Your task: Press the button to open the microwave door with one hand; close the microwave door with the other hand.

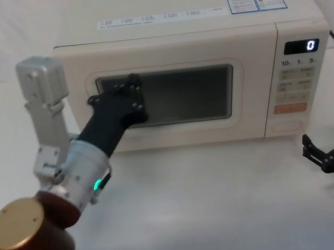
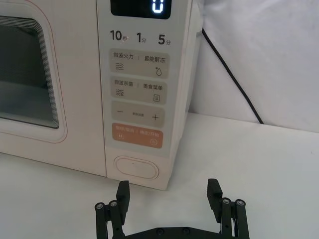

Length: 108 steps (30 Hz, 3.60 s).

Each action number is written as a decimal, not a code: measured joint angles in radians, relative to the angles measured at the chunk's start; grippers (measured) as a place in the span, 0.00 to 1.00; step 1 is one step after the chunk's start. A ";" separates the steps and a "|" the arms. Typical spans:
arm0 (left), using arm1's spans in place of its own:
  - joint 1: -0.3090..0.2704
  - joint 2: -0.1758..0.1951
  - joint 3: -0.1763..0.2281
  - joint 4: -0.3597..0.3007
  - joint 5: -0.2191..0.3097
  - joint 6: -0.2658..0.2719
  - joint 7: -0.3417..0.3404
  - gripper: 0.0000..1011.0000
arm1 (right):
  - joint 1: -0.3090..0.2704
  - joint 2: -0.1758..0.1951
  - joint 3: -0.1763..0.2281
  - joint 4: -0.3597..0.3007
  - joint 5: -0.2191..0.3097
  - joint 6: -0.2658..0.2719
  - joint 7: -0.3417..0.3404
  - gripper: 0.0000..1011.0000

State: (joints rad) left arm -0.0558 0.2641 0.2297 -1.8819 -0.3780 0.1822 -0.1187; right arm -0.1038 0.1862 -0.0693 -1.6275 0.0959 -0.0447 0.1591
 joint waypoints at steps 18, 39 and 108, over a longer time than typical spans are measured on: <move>0.143 -0.005 -0.090 0.017 0.139 -0.116 0.072 0.52 | 0.000 0.000 0.000 0.000 0.000 0.000 0.000 0.99; 0.211 -0.078 -0.160 0.098 0.150 -0.150 0.069 0.99 | 0.000 0.000 0.000 0.000 0.000 0.000 0.000 0.99; 0.212 -0.088 -0.163 0.115 0.156 -0.148 0.063 0.99 | 0.000 0.000 0.000 0.000 0.000 0.000 0.000 0.99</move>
State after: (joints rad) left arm 0.1567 0.1765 0.0665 -1.7666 -0.2218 0.0337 -0.0561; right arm -0.1038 0.1863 -0.0693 -1.6275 0.0959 -0.0447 0.1591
